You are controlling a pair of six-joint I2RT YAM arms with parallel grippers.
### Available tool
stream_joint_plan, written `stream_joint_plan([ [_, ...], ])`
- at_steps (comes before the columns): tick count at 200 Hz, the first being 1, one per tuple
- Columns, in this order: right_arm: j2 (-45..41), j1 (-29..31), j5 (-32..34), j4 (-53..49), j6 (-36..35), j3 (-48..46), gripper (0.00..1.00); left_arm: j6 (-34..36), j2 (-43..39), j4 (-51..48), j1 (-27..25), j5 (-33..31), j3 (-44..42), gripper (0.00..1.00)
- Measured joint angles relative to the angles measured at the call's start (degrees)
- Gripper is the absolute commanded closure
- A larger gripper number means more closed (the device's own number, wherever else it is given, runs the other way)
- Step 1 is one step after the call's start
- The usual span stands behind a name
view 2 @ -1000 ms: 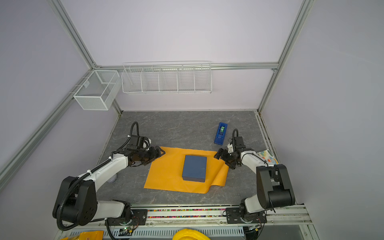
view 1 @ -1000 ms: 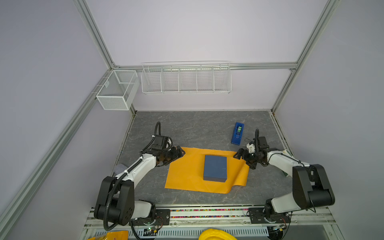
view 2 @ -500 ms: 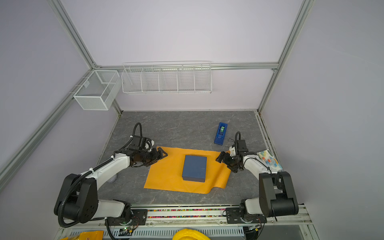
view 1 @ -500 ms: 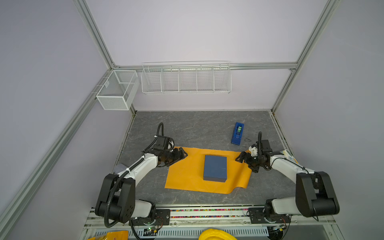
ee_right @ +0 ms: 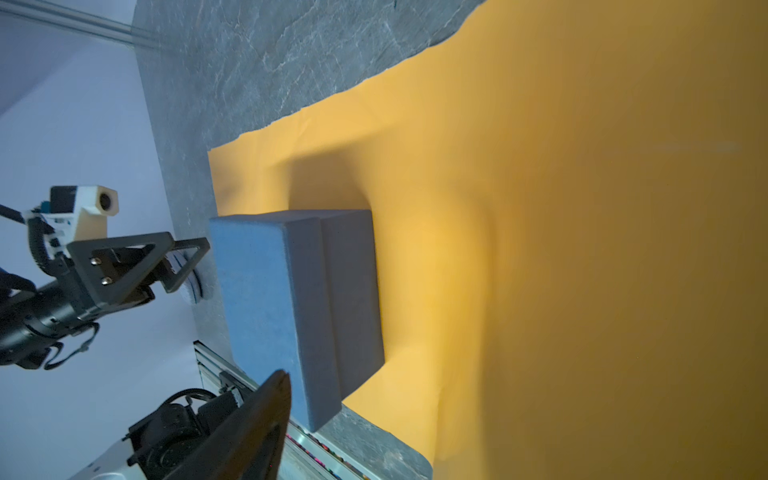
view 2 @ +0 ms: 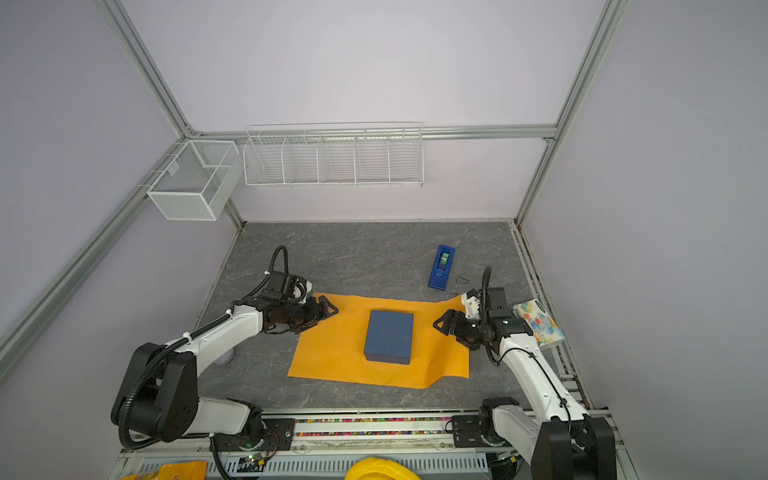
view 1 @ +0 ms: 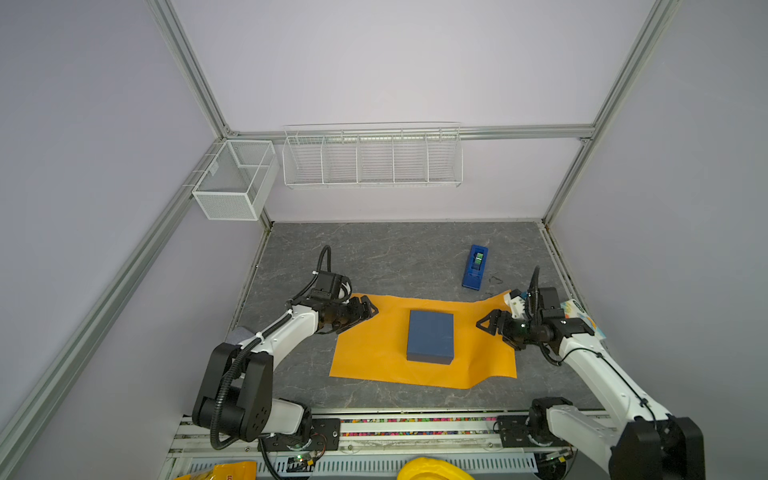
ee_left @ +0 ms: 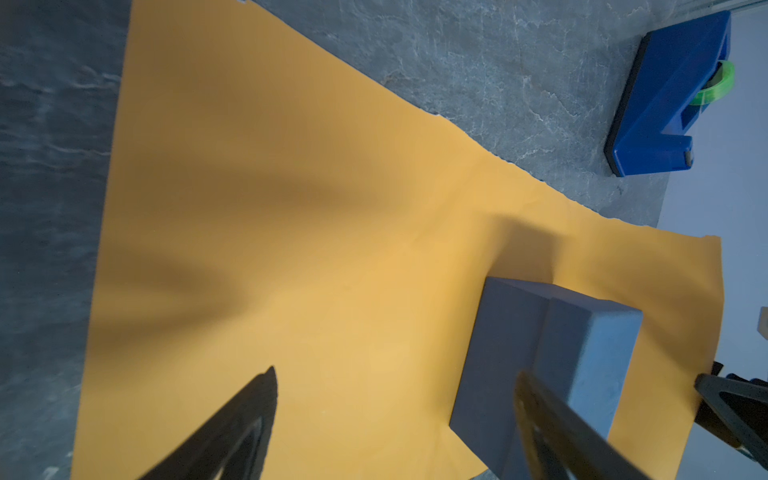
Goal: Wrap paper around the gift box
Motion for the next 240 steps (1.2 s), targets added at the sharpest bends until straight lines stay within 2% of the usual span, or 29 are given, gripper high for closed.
stream_joint_plan([
  [73, -4.39, -0.09, 4.87, -13.22, 0.09, 2.4, 0.52, -0.28, -0.24, -0.7, -2.23, -1.49, 2.6, 0.11],
  [111, -7.58, -0.07, 6.23, -17.18, 0.37, 4.24, 0.66, -1.05, -0.26, -1.62, -3.69, -2.19, 4.15, 0.12],
  [153, -8.57, 0.81, 6.23, -18.93, 0.39, 5.62, 0.93, -1.77, -0.24, -1.84, -6.03, -2.62, 6.91, 0.12],
  [196, -8.5, 4.22, 5.33, -16.68, 2.43, 5.64, 0.93, -4.5, 1.38, -2.45, -11.58, -3.56, 11.63, 0.15],
  [240, -5.35, 16.76, 4.55, -9.09, 7.1, 6.27, 0.93, -10.08, 3.63, 0.37, -19.45, -3.54, 16.48, 0.15],
])
